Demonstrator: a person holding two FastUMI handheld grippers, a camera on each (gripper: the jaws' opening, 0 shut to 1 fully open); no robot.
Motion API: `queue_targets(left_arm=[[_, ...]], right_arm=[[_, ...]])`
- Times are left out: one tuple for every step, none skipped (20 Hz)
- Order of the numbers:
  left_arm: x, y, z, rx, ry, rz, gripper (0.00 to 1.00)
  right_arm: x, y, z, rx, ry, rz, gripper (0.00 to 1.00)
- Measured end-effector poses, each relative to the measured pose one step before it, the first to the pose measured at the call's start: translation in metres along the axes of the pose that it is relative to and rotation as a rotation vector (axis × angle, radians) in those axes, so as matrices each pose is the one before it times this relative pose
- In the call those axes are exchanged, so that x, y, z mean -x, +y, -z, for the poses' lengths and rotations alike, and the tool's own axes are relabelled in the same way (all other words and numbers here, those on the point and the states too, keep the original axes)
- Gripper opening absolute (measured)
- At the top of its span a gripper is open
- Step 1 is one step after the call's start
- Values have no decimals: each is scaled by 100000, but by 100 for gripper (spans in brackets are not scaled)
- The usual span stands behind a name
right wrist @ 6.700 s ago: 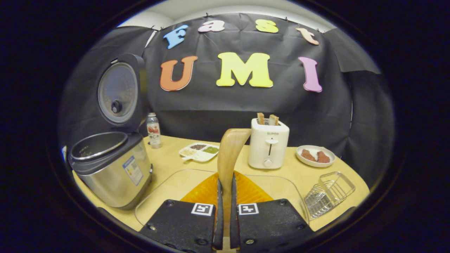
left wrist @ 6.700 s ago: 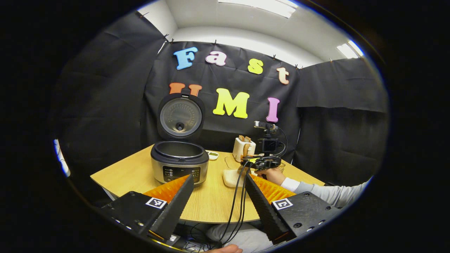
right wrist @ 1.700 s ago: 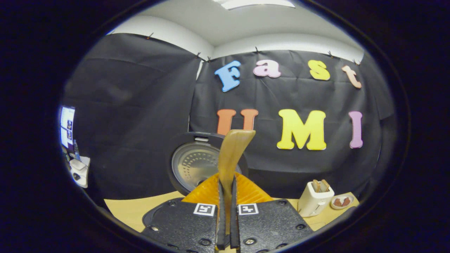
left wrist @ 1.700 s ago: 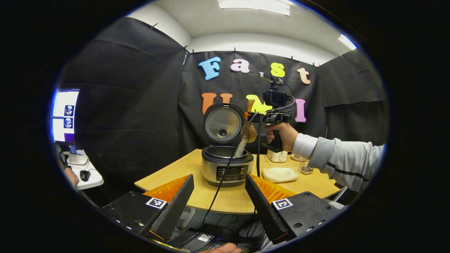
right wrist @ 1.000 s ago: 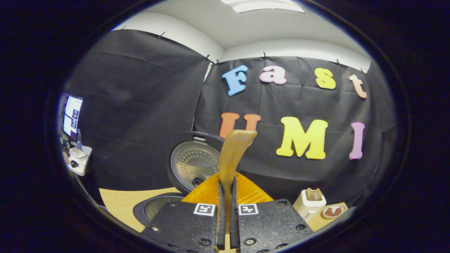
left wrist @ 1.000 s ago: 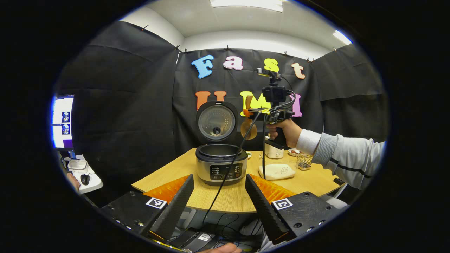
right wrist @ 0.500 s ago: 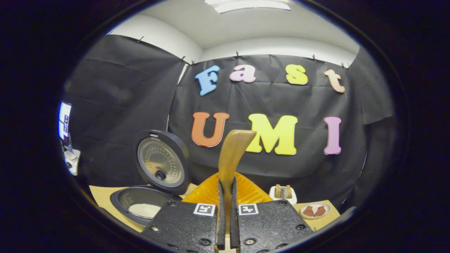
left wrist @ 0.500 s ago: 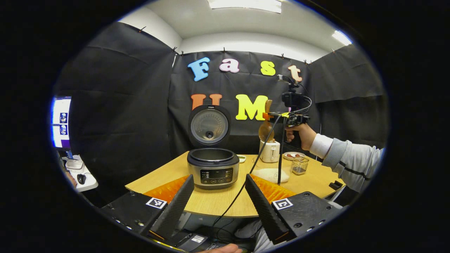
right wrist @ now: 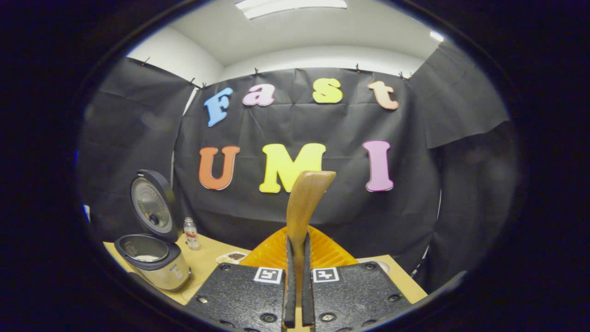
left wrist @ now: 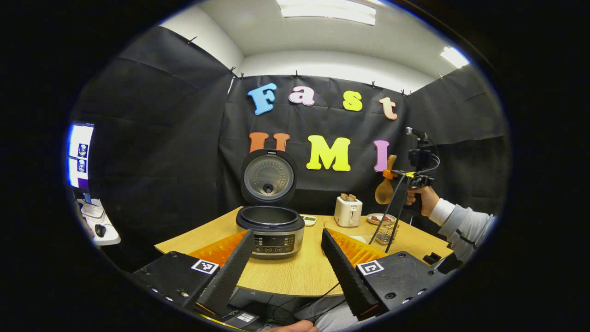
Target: Close the left gripper, press the button to open the rice cooker; take a wooden spoon from the chopstick holder with the right hand, scoop a spoonful of rice and pour it into the rice cooker, then put the wooden spoon back into the chopstick holder.
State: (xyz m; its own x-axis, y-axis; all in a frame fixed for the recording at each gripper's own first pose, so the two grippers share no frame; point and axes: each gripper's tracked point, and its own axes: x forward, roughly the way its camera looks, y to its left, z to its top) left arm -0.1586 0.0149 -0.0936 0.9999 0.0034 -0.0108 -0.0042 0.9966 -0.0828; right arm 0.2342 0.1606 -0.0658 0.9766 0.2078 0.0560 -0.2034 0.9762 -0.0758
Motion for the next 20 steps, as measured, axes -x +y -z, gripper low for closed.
queue_targets(left_arm=[[-359,-68,217,224,487,105,94],[-314,-176,101,-119,568,-132,94],[-343,-190,221,-552,638,-131,94],[-377,-61,154,-780,-92,-913,94],[-207,129,-9,-983,-577,-1537,94],[-114,-219,222,-1223,-419,-705,94],[-18,-419,31,-1330,-304,544,94],[-155,-695,144,-1164,24,1304,94],[-82,-399,59,-773,73,1000,94],[-124,-283,207,-480,312,884,94],[-146,-220,106,-32,433,452,94],[-163,-118,75,320,324,401,94],[-185,-136,148,631,695,510,94],[-140,-132,296,760,706,310,94],[-100,-85,89,737,634,160,94],[-89,3,137,752,600,34,94],[-29,-8,-92,555,66,-51,94],[-95,-44,-186,381,-262,-257,94],[-173,61,-118,214,-123,-224,94],[-113,24,-36,175,337,-238,94]], right_arm=[[-40,-1084,666,-619,1150,1331,11],[-109,-749,761,-1521,1259,899,11],[-171,-160,714,-1592,1433,-825,10],[-11,236,1103,-39,1838,-1686,10],[-177,-33,901,478,1556,-204,10],[-367,-554,640,769,819,1166,10],[-322,-325,439,319,327,1522,11],[-151,-411,582,-528,589,1471,11],[-45,-366,652,-1473,1366,1362,11],[-26,-414,571,-1616,1218,949,11],[76,-236,432,-1797,755,735,12],[57,-298,284,-1348,64,660,12],[-41,-583,377,-840,214,1122,13],[-45,-578,271,-290,43,1641,13],[-144,-429,230,-123,28,1270,12],[-51,-311,306,-134,514,957,13],[40,-158,478,-856,1283,-92,13],[9,-29,382,-118,1296,-261,13],[-103,96,206,-133,345,-635,14],[-176,-193,84,-247,-91,823,14]])
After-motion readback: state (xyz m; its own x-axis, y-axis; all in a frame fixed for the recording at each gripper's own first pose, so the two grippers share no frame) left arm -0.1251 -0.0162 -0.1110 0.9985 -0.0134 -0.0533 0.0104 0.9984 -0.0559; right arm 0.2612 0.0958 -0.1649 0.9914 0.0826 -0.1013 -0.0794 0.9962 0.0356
